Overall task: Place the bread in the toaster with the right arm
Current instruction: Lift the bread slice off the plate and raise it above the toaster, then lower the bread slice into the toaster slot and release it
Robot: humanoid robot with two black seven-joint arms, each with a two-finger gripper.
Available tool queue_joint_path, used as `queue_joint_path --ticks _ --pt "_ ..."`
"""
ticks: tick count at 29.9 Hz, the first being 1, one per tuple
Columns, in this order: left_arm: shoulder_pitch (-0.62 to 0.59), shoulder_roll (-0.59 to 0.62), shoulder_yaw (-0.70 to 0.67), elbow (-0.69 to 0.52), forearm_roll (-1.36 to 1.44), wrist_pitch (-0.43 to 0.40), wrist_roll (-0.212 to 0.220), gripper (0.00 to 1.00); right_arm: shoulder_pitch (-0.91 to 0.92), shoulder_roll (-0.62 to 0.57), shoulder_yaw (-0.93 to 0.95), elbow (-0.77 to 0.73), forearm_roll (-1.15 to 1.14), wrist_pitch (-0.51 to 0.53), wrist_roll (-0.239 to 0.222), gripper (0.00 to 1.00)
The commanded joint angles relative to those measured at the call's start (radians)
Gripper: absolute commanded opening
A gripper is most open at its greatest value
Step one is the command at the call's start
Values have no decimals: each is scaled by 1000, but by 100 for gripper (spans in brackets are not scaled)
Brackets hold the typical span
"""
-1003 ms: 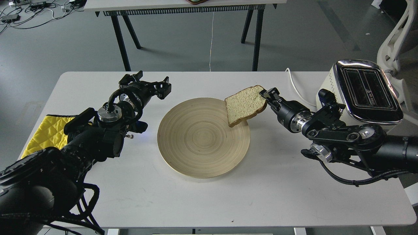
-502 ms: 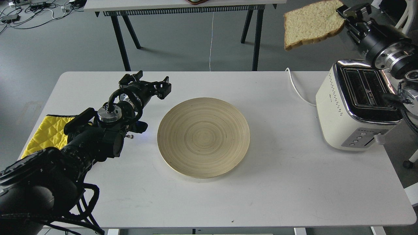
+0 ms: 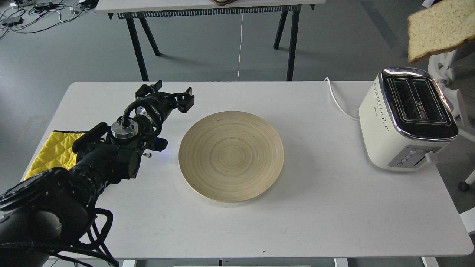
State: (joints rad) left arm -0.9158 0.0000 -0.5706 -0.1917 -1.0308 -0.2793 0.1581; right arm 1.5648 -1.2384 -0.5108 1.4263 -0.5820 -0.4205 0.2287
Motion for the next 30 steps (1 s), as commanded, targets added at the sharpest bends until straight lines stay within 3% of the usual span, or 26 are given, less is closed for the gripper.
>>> queue_joint_path --ticks 1,30 --pt "0 0 0 0 0 0 0 100 0 -7 -58 -1 -7 -4 1 0" --pt "0 0 0 0 0 0 0 100 -54 30 -138 0 8 -44 0 1"
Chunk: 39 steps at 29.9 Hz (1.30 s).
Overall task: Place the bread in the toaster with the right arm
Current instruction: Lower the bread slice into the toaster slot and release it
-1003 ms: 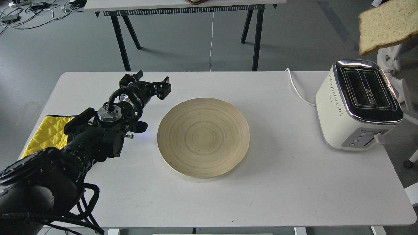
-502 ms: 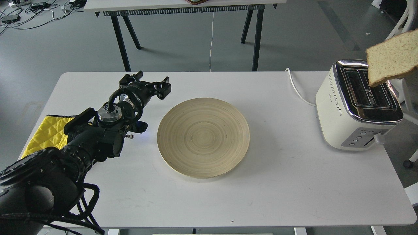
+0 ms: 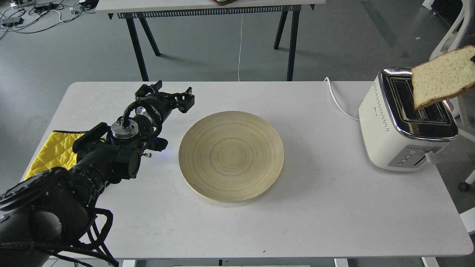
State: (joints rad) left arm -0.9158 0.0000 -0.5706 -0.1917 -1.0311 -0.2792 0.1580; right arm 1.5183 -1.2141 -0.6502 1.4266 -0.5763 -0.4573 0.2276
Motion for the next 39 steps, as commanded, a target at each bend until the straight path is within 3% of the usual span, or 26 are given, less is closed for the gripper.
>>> queue_joint_path --ticks 1,34,39 --pt "0 0 0 0 0 0 0 100 -7 7 1 0 4 -9 -1 1" --pt "0 0 0 0 0 0 0 100 -67 73 6 -3 6 -30 -14 1" --pt "0 0 0 0 0 0 0 100 -70 94 10 -3 23 -30 -14 6"
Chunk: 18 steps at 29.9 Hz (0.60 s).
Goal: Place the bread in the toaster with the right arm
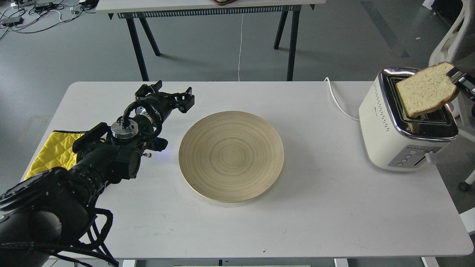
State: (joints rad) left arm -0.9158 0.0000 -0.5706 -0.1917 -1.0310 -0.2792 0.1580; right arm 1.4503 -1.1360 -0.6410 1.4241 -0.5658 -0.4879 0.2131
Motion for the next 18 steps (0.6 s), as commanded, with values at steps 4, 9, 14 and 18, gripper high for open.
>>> queue_joint_path --ticks 4,9,14,18 --pt "0 0 0 0 -1 0 0 100 -18 42 3 -1 47 -1 0 35" --pt "0 0 0 0 0 0 0 100 -19 45 4 -2 53 -1 -1 59" --pt "0 0 0 0 -1 0 0 100 -4 45 12 -1 76 -1 -1 85" --pt "0 0 0 0 0 0 0 100 4 53 95 12 112 -1 5 98"
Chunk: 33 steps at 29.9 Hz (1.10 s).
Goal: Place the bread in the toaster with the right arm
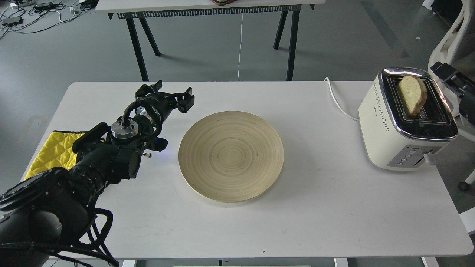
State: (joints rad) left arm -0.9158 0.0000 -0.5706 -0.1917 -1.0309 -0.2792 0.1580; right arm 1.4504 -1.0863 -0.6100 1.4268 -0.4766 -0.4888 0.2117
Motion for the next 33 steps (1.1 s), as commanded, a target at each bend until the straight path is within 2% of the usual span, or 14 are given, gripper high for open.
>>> queue_joint_path --ticks 1,6,9,13,15,16,20,24,28,33 --pt "0 0 0 0 -1 0 0 100 2 5 94 9 29 0 8 98" --pt "0 0 0 0 0 0 0 100 -7 34 281 9 38 0 8 98" --pt "0 0 0 0 0 0 0 100 -15 126 369 -11 64 0 1 98" --pt "0 0 0 0 0 0 0 100 -25 247 423 -71 275 0 15 99" --pt "0 0 0 0 0 0 0 100 -38 327 441 -124 392 6 43 99" --pt "0 0 0 0 -1 0 0 100 -48 359 447 -153 436 25 72 99" --pt "0 0 0 0 0 0 0 100 -96 460 467 -279 523 191 178 99" --pt "0 0 0 0 -1 0 0 100 -188 528 519 -417 535 404 277 99" --pt "0 0 0 0 0 0 0 100 -278 583 582 -500 611 622 277 99" --pt "0 0 0 0 0 0 0 100 -376 655 639 -618 667 809 277 99"
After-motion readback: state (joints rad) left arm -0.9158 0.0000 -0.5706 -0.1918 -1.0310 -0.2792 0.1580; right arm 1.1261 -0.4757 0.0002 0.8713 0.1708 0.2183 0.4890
